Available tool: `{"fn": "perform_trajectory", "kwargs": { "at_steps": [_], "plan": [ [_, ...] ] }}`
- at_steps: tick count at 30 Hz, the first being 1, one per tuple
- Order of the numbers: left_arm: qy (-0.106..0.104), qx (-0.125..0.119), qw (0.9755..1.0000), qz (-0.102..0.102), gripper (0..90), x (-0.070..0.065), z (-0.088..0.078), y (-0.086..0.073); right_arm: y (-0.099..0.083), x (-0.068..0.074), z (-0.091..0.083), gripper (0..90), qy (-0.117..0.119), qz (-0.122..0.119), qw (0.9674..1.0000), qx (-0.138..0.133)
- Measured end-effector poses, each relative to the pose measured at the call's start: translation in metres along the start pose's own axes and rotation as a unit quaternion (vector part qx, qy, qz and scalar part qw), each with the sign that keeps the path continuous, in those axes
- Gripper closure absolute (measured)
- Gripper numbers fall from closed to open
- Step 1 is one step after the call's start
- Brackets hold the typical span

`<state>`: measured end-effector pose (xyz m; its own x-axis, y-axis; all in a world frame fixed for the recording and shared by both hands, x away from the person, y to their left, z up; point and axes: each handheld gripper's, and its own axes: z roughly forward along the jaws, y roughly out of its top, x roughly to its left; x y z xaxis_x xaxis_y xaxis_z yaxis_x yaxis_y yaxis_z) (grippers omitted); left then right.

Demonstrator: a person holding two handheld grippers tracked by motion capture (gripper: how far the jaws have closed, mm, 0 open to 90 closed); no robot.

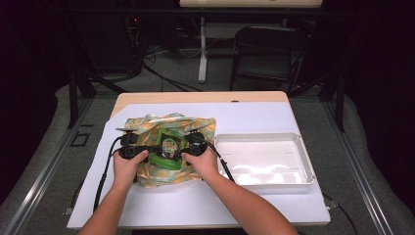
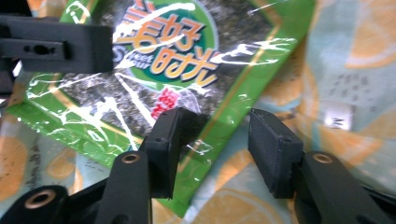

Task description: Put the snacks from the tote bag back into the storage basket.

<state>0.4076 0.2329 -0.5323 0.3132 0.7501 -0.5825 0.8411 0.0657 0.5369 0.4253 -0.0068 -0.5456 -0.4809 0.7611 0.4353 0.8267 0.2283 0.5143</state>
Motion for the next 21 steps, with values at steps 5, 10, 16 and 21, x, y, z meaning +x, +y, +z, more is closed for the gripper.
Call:
{"fn": "perform_trajectory", "kwargs": {
  "at_steps": [5,10,16,21],
  "plan": [
    [-0.002,0.000,1.0000,0.000,70.4,0.0001,-0.0001,-0.0001,0.0013,-0.0022,0.0011,51.7,0.017,0.012,0.9998,0.006],
    [0.003,0.000,0.9999,0.013,70.2,-0.0007,-0.0004,-0.0005,0.0011,-0.0024,0.0029,49.7,0.026,0.022,0.9993,0.010],
    [0.003,-0.004,0.9998,0.018,69.8,-0.0031,-0.0028,-0.0006,0.0032,-0.0046,0.0001,51.5,0.039,0.031,0.9987,0.003],
    [-0.002,-0.005,0.9998,0.022,69.8,-0.0034,-0.0055,-0.0007,0.0058,-0.0047,-0.0053,53.1,0.042,0.034,0.9984,-0.017]
  ]
}}
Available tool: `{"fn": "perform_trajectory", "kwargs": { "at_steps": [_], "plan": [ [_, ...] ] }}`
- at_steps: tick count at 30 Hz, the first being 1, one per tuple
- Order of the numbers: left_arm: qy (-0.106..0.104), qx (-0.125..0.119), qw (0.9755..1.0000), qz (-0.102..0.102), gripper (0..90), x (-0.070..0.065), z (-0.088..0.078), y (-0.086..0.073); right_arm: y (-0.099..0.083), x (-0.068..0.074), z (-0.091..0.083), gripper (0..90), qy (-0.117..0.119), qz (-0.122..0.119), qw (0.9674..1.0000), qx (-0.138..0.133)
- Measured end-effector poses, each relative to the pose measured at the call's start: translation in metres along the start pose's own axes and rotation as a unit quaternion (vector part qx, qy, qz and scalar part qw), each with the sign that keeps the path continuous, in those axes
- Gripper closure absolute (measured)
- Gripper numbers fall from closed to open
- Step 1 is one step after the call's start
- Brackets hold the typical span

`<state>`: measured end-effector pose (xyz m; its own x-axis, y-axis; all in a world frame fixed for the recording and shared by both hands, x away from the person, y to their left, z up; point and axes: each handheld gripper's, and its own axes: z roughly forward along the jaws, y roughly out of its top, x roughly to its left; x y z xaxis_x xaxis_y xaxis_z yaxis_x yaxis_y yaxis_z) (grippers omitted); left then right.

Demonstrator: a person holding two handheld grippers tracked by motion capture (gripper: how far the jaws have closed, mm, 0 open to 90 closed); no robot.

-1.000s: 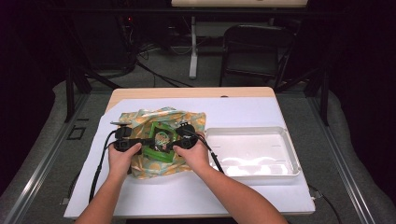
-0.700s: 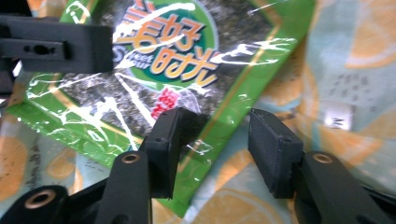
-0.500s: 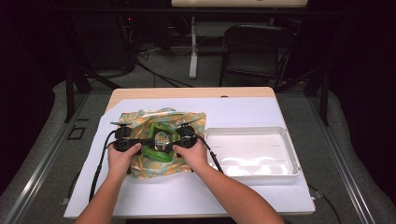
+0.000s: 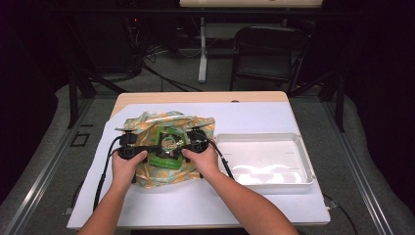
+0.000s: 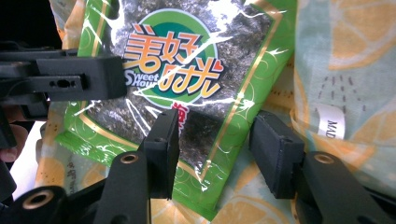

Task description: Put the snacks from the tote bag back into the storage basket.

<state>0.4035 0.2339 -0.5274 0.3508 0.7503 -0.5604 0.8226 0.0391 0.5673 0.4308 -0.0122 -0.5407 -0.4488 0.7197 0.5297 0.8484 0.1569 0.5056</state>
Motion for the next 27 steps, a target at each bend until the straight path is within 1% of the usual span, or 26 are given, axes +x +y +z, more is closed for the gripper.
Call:
{"fn": "perform_trajectory", "kwargs": {
  "at_steps": [1,2,4,5,6,7,8,10,11,14,16,19,22,23,24,26,27],
  "plan": [
    [0.000,0.001,1.0000,0.001,69.8,-0.001,0.000,0.000,0.000,0.000,-0.001,53.2,-0.001,-0.001,1.0000,-0.002],
    [0.000,0.001,1.0000,0.001,69.8,-0.001,0.000,0.000,0.000,0.001,0.000,53.3,-0.002,0.003,0.9999,-0.011],
    [-0.001,0.003,1.0000,0.003,69.8,-0.003,-0.001,-0.001,0.001,0.001,-0.002,53.5,-0.005,-0.009,0.9999,-0.006],
    [-0.001,0.003,1.0000,0.003,69.8,-0.003,-0.001,-0.001,0.001,0.001,-0.001,53.5,-0.006,-0.009,0.9999,-0.012],
    [-0.001,0.010,0.9999,0.005,69.8,-0.004,-0.002,-0.002,0.002,0.001,-0.002,53.5,-0.007,-0.012,0.9998,-0.014],
    [-0.001,0.010,0.9999,0.005,69.8,-0.004,-0.002,-0.002,0.002,0.001,-0.002,53.5,-0.007,-0.012,0.9998,-0.014],
    [-0.001,0.015,0.9998,0.009,69.7,-0.005,-0.002,-0.003,0.002,0.002,-0.002,53.6,-0.010,-0.018,0.9996,-0.018],
    [0.001,0.016,0.9998,0.012,69.7,-0.005,-0.002,-0.004,0.002,0.004,-0.003,53.6,-0.015,-0.026,0.9994,-0.018],
    [0.001,0.016,0.9998,0.012,69.8,-0.005,-0.002,-0.004,0.002,0.004,-0.003,53.6,-0.015,-0.026,0.9994,-0.018],
    [-0.002,0.022,0.9997,0.009,70.8,-0.003,-0.004,-0.005,0.004,0.005,-0.004,53.8,-0.012,-0.031,0.9992,-0.021],
    [-0.012,0.015,0.9998,0.001,72.7,-0.002,-0.006,-0.006,0.004,0.006,-0.005,53.9,-0.009,-0.032,0.9992,-0.024],
    [-0.014,0.013,0.9998,-0.002,73.2,-0.002,-0.008,-0.006,0.004,0.007,-0.006,54.2,-0.011,-0.037,0.9989,-0.027],
    [-0.017,0.011,0.9998,-0.005,73.4,-0.003,-0.008,-0.006,0.002,0.010,-0.009,54.1,-0.022,-0.057,0.9978,-0.026],
    [-0.017,0.011,0.9998,-0.005,73.4,-0.003,-0.008,-0.006,0.002,0.010,-0.009,54.1,-0.022,-0.057,0.9978,-0.026],
    [-0.018,0.009,0.9998,-0.008,73.5,-0.003,-0.009,-0.006,0.002,0.013,-0.012,53.8,-0.031,-0.070,0.9966,-0.029],
    [-0.015,0.010,0.9998,-0.007,73.7,-0.002,-0.009,-0.006,0.002,0.016,-0.016,53.9,-0.040,-0.083,0.9951,-0.035],
    [-0.015,0.010,0.9998,-0.007,73.7,-0.002,-0.009,-0.006,0.002,0.017,-0.018,57.5,-0.044,-0.091,0.9939,-0.044]
  ]
}}
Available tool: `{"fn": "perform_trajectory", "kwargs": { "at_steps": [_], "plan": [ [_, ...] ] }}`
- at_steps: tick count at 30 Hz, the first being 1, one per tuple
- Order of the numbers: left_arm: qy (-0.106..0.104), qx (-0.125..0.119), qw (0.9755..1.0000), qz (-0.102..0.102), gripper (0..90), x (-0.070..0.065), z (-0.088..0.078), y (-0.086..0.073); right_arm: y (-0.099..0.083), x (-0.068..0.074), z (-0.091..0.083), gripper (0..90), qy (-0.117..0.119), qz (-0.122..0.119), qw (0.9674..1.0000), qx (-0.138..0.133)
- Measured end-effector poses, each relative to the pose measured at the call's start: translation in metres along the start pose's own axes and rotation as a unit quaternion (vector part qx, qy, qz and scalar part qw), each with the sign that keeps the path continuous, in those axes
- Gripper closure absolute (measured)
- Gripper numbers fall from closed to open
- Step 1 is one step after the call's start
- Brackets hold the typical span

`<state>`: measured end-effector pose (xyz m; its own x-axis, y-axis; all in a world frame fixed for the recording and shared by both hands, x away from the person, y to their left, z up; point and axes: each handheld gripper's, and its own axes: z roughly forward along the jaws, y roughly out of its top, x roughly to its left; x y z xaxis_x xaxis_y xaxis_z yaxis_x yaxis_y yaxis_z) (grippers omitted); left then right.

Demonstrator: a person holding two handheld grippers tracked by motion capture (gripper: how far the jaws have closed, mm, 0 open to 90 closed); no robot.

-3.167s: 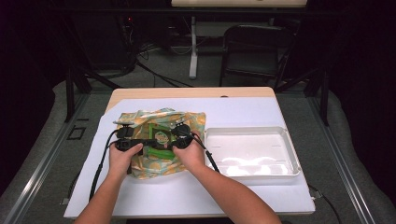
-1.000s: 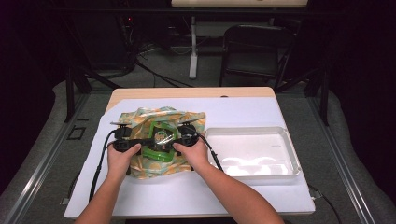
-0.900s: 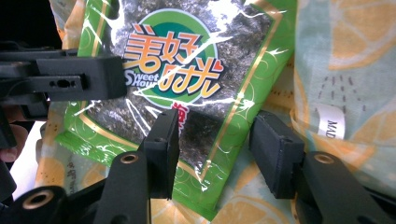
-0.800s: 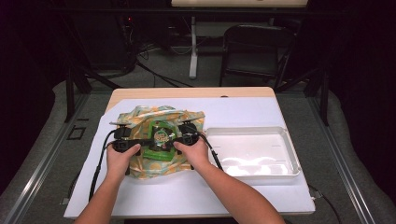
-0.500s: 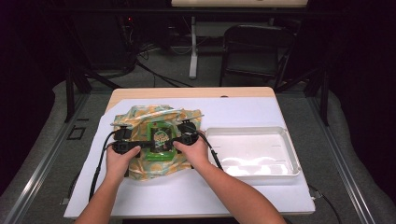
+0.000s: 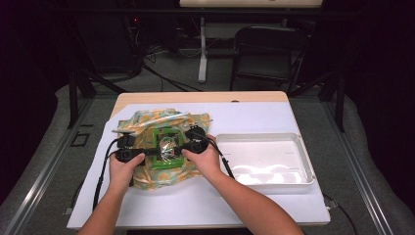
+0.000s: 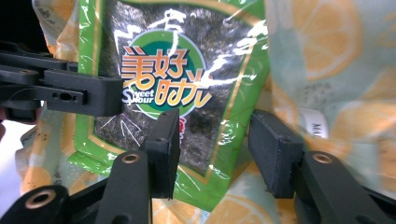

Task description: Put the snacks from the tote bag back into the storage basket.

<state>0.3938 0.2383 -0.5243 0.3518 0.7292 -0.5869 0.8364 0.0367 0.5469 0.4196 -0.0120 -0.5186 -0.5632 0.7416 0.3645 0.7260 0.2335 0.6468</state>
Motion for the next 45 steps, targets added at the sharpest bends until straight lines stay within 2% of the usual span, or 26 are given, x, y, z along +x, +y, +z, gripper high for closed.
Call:
{"fn": "perform_trajectory", "kwargs": {
  "at_steps": [2,4,9,11,13,14,16,18,19,21,25,27,30,31,35,41,43,44,45],
  "plan": [
    [0.004,0.002,1.0000,0.001,73.7,0.001,0.001,0.000,0.002,0.002,-0.007,65.5,0.005,-0.006,0.9998,-0.020],
    [0.011,0.003,0.9999,0.004,73.7,0.000,0.001,-0.001,0.007,0.005,-0.014,70.8,0.003,-0.021,0.9994,-0.029],
    [0.013,0.002,0.9998,0.012,73.8,-0.002,0.002,-0.001,0.027,0.015,-0.025,73.1,0.005,-0.035,0.9979,-0.053],
    [0.013,0.001,0.9998,0.015,73.8,-0.003,0.002,-0.001,0.038,0.017,-0.024,71.7,0.005,-0.029,0.9979,-0.058],
    [0.014,0.001,0.9997,0.018,73.8,-0.005,0.001,-0.002,0.047,0.017,-0.021,69.8,0.009,-0.012,0.9974,-0.070],
    [0.014,0.001,0.9997,0.018,73.8,-0.005,0.001,-0.002,0.047,0.017,-0.021,69.8,0.009,-0.012,0.9974,-0.070],
    [0.016,-0.001,0.9996,0.024,73.8,-0.007,0.000,-0.002,0.061,0.014,-0.014,69.9,0.004,0.008,0.9981,-0.061],
    [0.017,-0.001,0.9995,0.026,73.8,-0.008,0.000,-0.002,0.064,0.013,-0.011,70.9,-0.001,0.010,0.9983,-0.058],
    [0.017,-0.001,0.9994,0.030,73.8,-0.009,-0.002,-0.003,0.071,0.010,-0.006,75.5,-0.011,0.009,0.9982,-0.059],
    [0.018,-0.003,0.9993,0.034,73.7,-0.010,-0.003,-0.003,0.075,0.007,-0.003,75.9,-0.019,0.009,0.9980,-0.059],
    [0.025,-0.005,0.9989,0.039,73.7,-0.011,-0.009,-0.003,0.075,0.002,-0.001,75.5,-0.027,0.012,0.9979,-0.058],
    [0.032,-0.007,0.9985,0.044,73.7,-0.012,-0.013,-0.003,0.075,-0.001,-0.002,74.1,-0.038,0.005,0.9976,-0.058],
    [0.038,-0.009,0.9981,0.047,73.7,-0.013,-0.018,-0.003,0.077,-0.005,-0.010,72.5,-0.041,0.002,0.9967,-0.070],
    [0.047,-0.013,0.9975,0.052,73.7,-0.014,-0.022,-0.004,0.077,-0.005,-0.012,72.3,-0.046,-0.001,0.9964,-0.071],
    [0.063,-0.020,0.9960,0.060,73.6,-0.017,-0.029,-0.005,0.072,-0.009,-0.017,70.8,-0.052,-0.012,0.9961,-0.070],
    [0.065,-0.029,0.9956,0.060,73.6,-0.016,-0.037,-0.007,0.061,-0.011,-0.021,68.1,-0.054,-0.034,0.9956,-0.069],
    [0.063,-0.035,0.9957,0.058,73.6,-0.015,-0.041,-0.007,0.056,-0.010,-0.024,66.5,-0.059,-0.053,0.9945,-0.068],
    [0.062,-0.037,0.9958,0.056,73.6,-0.014,-0.042,-0.007,0.051,-0.008,-0.029,65.6,-0.067,-0.082,0.9919,-0.069],
    [0.061,-0.042,0.9959,0.053,73.6,-0.013,-0.045,-0.007,0.048,-0.006,-0.032,65.2,-0.069,-0.090,0.9912,-0.069]
  ]
}}
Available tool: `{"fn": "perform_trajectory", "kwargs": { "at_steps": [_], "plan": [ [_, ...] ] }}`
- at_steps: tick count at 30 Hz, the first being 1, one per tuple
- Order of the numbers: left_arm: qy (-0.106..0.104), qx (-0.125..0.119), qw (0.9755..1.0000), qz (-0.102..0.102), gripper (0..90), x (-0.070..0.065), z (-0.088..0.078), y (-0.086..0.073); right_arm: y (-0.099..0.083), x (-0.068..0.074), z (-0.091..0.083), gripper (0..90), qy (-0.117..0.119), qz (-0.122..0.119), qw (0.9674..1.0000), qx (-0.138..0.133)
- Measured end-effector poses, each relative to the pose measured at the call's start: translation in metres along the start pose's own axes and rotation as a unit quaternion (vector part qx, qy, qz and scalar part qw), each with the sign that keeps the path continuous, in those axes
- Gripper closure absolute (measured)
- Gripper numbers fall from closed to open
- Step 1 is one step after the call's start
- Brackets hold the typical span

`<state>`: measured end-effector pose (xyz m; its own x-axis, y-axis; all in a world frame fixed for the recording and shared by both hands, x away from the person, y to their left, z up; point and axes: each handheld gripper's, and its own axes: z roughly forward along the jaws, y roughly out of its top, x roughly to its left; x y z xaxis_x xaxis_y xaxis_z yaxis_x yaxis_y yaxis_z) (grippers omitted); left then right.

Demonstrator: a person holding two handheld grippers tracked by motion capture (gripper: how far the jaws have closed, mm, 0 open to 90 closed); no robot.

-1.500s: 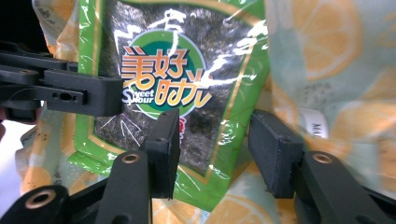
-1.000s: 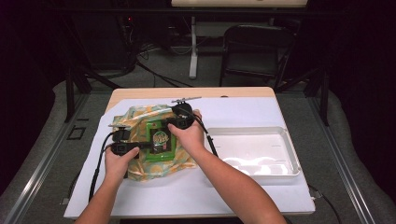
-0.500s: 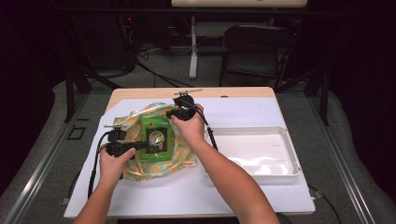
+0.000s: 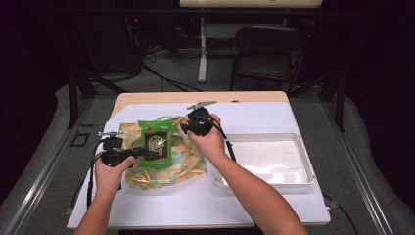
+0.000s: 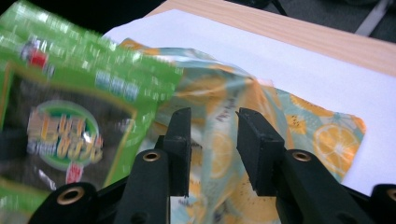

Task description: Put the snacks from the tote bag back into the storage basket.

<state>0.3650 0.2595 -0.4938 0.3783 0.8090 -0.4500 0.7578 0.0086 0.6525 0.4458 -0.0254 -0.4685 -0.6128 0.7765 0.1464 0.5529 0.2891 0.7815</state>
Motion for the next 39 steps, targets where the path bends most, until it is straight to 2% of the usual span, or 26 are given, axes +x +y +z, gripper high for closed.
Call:
{"fn": "perform_trajectory", "kwargs": {
  "at_steps": [4,7,10,15,19,26,28,30,33,36,39],
  "plan": [
    [-0.001,-0.008,0.9999,-0.007,73.6,0.003,-0.003,0.001,-0.008,0.005,-0.012,62.7,0.021,-0.012,0.9997,-0.004],
    [0.002,-0.010,0.9999,-0.007,73.6,0.004,-0.004,0.001,-0.015,0.011,-0.021,62.0,0.026,-0.038,0.9989,-0.010],
    [0.006,-0.009,0.9999,-0.007,73.5,0.004,-0.004,0.001,-0.022,0.014,-0.026,61.9,0.040,-0.045,0.9981,-0.013],
    [0.012,-0.017,0.9998,-0.005,73.5,0.001,-0.007,-0.001,-0.024,0.010,-0.028,61.3,0.058,-0.055,0.9968,-0.001],
    [0.018,-0.015,0.9997,0.000,73.5,-0.004,-0.006,-0.003,-0.018,-0.002,-0.030,61.4,0.081,-0.034,0.9961,-0.004],
    [0.030,-0.019,0.9993,0.005,73.5,-0.009,-0.007,-0.002,-0.008,-0.027,-0.036,61.7,0.109,0.009,0.9934,-0.036],
    [0.034,-0.023,0.9992,0.003,73.5,-0.009,-0.007,-0.001,-0.008,-0.030,-0.036,61.8,0.110,0.013,0.9932,-0.038],
    [0.037,-0.029,0.9988,-0.012,73.5,-0.009,-0.007,0.000,-0.007,-0.036,-0.037,61.5,0.110,0.012,0.9931,-0.038],
    [0.038,-0.035,0.9986,-0.015,73.5,-0.012,-0.006,-0.001,-0.007,-0.039,-0.037,61.4,0.109,0.012,0.9933,-0.037],
    [0.048,-0.030,0.9983,-0.013,73.5,-0.024,-0.002,-0.001,-0.006,-0.039,-0.046,61.5,0.120,0.014,0.9913,-0.052],
    [0.050,-0.035,0.9980,-0.016,73.5,-0.030,-0.002,-0.001,-0.004,-0.038,-0.051,61.5,0.131,0.012,0.9895,-0.060]
  ]
}}
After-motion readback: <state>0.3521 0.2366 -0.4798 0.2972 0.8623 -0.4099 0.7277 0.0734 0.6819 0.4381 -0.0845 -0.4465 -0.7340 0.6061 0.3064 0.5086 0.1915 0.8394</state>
